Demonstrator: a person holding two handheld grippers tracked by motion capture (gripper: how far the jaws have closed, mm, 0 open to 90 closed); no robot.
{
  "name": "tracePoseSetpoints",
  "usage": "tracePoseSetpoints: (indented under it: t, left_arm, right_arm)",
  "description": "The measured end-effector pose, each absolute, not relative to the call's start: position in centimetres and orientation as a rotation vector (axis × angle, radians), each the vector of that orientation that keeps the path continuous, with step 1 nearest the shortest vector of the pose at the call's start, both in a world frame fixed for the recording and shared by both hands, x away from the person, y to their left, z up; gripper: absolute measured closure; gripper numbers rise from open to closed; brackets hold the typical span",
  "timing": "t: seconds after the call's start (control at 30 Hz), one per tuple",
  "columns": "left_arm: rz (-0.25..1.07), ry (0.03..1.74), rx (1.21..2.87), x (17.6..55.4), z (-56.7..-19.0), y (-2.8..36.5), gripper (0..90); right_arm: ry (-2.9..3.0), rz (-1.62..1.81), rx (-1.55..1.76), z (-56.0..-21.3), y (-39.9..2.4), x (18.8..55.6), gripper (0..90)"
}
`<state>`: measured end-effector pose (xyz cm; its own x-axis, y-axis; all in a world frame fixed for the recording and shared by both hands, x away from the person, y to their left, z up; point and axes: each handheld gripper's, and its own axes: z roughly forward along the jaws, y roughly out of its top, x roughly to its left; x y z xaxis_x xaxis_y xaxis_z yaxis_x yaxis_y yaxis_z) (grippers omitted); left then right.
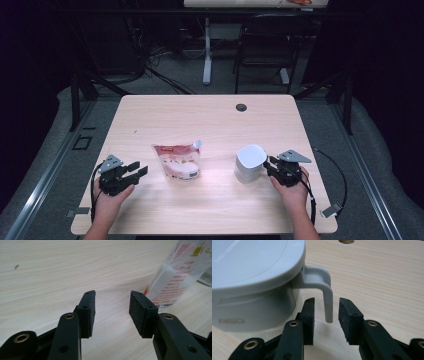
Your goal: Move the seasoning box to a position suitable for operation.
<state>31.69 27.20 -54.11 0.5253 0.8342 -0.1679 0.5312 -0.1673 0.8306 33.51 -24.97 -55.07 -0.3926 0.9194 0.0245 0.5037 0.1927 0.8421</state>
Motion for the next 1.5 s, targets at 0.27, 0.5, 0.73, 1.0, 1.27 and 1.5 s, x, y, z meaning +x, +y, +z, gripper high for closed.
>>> tracePoseSetpoints:
  t: [0.27,0.5,0.73,1.0,1.27,1.5]
  left_arm:
    - [0.412,1.15,1.839,31.8,-54.3,27.5,60.0]
    - [0.413,1.152,1.834,31.8,-54.2,27.5,60.8]
    - [0.417,1.139,1.831,31.5,-54.0,27.4,61.4]
    - [0.412,1.105,1.842,30.9,-53.8,26.5,62.6]
    - [0.395,1.057,1.875,30.1,-53.4,25.4,63.2]
    - [0.381,0.979,1.913,28.9,-53.3,23.4,62.8]
  right_arm:
    - [1.989,1.071,1.293,-55.1,-24.2,34.7,76.0]
    - [1.993,1.024,1.278,-54.9,-24.1,34.5,81.8]
    - [2.011,1.006,1.281,-54.7,-23.8,33.5,82.2]
    - [2.014,1.002,1.306,-54.6,-22.9,32.2,81.8]
    - [2.015,1.009,1.337,-54.5,-21.7,31.3,81.5]
    - [2.02,0.969,1.325,-54.4,-19.9,29.8,82.0]
